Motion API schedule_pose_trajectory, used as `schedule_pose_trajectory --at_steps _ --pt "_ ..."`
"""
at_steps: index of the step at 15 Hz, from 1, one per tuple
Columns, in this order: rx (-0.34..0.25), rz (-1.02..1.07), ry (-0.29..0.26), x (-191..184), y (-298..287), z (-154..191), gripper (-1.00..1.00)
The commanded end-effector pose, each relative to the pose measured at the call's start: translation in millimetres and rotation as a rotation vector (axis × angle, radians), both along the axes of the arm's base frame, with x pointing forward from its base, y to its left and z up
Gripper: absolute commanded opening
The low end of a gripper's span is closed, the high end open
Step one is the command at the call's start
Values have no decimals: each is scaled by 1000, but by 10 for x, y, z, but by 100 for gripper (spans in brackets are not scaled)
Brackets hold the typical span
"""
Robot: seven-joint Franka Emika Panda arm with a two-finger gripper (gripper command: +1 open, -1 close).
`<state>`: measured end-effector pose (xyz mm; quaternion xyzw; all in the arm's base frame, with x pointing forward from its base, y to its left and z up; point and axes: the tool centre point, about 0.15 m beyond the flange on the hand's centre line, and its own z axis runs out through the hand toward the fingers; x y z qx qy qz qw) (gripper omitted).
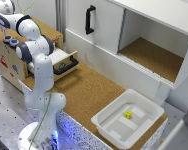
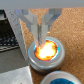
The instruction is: Push down the red button to turn on the red light
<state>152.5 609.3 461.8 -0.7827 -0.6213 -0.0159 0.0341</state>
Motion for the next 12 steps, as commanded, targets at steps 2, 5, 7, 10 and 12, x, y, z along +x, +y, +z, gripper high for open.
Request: schedule_pose_trajectory --at_steps 2,5,7,10,12 --pt "-116 52 3 -9 100 -125 -100" --pt "-81 65 53 -62 -54 410 100" --pt "-70 63 41 -70 -125 764 100" --pt "-47 50 31 2 -170 935 100" --pt "-59 18 18 137 -150 884 100"
